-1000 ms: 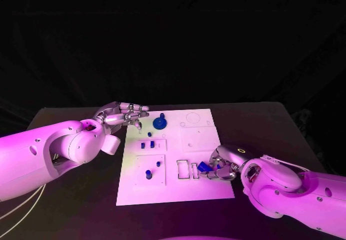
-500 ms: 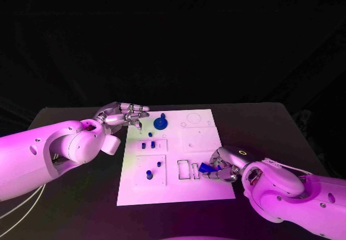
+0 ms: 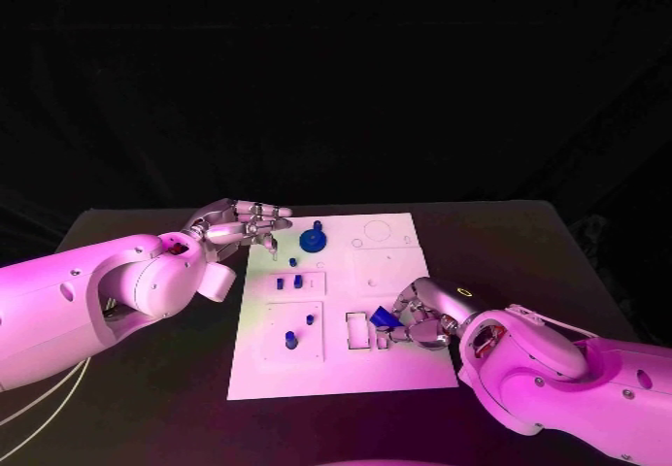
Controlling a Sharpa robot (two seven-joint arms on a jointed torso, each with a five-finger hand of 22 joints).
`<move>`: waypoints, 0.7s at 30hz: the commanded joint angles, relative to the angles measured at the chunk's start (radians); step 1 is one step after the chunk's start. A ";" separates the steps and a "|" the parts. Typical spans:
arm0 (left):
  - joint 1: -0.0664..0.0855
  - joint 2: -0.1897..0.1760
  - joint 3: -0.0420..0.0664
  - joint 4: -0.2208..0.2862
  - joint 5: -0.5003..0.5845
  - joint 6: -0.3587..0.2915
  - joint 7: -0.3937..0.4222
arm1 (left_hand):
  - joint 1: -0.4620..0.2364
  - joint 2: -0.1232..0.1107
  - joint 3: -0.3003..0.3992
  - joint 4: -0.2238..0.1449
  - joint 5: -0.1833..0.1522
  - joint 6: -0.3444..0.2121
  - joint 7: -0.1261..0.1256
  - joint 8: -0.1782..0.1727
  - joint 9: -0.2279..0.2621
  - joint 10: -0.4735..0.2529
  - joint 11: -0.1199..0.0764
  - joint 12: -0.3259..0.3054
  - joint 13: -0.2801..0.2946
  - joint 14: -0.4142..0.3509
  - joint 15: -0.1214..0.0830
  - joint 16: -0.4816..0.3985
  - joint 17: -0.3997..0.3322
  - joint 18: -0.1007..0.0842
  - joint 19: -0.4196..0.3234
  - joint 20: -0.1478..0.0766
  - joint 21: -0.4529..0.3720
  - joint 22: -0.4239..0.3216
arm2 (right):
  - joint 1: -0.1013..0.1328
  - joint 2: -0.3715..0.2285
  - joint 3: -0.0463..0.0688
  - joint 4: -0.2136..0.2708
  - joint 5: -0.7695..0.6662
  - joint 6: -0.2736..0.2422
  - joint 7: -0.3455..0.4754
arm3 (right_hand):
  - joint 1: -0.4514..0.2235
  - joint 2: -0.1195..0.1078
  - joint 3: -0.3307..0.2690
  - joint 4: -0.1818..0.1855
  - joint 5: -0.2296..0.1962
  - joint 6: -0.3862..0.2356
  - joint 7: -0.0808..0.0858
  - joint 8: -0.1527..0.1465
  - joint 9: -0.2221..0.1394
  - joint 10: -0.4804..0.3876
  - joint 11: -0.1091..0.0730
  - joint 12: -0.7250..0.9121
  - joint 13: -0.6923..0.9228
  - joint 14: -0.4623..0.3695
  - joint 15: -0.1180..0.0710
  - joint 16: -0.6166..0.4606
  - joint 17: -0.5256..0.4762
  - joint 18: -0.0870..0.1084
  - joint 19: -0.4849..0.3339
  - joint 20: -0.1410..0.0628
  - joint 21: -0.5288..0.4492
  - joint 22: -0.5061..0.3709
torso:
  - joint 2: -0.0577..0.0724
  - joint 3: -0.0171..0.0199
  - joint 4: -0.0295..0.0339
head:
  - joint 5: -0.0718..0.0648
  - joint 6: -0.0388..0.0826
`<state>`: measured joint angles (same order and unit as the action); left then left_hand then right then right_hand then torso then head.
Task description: Assemble the parts on the task board
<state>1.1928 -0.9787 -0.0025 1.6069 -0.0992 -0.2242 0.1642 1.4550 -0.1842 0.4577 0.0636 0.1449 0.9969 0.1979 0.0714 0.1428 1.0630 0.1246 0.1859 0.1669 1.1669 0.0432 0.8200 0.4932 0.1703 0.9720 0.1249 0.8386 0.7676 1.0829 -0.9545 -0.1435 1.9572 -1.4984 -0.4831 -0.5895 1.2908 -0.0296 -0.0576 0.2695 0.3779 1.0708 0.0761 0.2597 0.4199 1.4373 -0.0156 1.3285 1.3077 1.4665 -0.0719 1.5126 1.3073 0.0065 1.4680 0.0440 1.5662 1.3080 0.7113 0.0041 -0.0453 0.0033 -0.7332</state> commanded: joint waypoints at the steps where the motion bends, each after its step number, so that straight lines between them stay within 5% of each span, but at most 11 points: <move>1: 0.001 0.003 0.001 0.004 0.004 0.018 0.004 | -0.005 0.006 -0.008 0.001 -0.004 -0.007 -0.003 0.000 -0.001 -0.005 0.001 0.007 0.001 -0.007 -0.002 -0.005 -0.001 0.014 -0.003 0.005 -0.004 -0.001 | -0.001 0.024 0.000 -0.011 0.059 0.005 0.006 | -0.001 0.027 -0.009 0.017 0.010 0.028 -0.021 0.014 0.030 0.006 -0.001 0.003 0.050 0.084 -0.005 0.005 0.164 -0.007 0.103 -0.008 0.005 0.263 | 0.000 -0.0009 0.0000 | 0.000 -0.001; 7: 0.001 0.003 0.000 0.004 0.004 0.020 0.003 | -0.005 0.006 -0.008 0.001 -0.004 -0.007 -0.003 0.000 -0.001 -0.005 0.001 0.007 0.001 -0.007 -0.002 -0.005 -0.001 0.014 -0.003 0.005 -0.004 -0.001 | -0.004 0.071 0.000 -0.039 0.076 0.041 0.004 | -0.091 0.039 -0.050 0.022 0.040 0.051 -0.030 0.032 0.050 0.012 -0.009 0.006 0.055 0.084 -0.011 0.005 0.164 -0.007 0.103 -0.013 0.005 0.263 | 0.001 0.0004 0.0000 | 0.003 -0.001; 21: 0.001 0.002 0.000 0.006 0.004 0.020 0.002 | -0.005 0.006 -0.008 0.001 -0.004 -0.007 -0.003 0.000 -0.001 -0.005 0.001 0.007 0.001 -0.007 -0.002 -0.005 -0.001 0.014 -0.003 0.005 -0.004 -0.001 | -0.006 0.122 -0.001 -0.089 0.058 0.078 -0.014 | -0.155 0.060 -0.101 0.022 -0.010 0.063 -0.041 0.053 0.075 0.031 -0.019 0.032 0.083 0.085 -0.020 0.007 0.167 -0.007 0.103 -0.021 0.005 0.263 | 0.001 0.0002 -0.0010 | 0.008 -0.001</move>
<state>1.1928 -0.9779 -0.0026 1.6095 -0.0992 -0.2206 0.1624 1.4550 -0.1842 0.4577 0.0636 0.1449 0.9969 0.1979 0.0714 0.1429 1.0631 0.1246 0.1859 0.1668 1.1669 0.0432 0.8200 0.4934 0.1703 0.9720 0.1249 0.8389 0.7677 1.0778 -0.8351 -0.1441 1.8687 -1.4291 -0.4396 -0.5954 1.1435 0.0300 -0.1537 0.2914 0.3758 1.1058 0.0592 0.3061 0.4932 1.4618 -0.0340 1.3569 1.3081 1.4666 -0.0861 1.5163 1.3080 0.0067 1.4680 0.0298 1.5662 1.3077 0.7122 0.0043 -0.0458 0.0110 -0.7338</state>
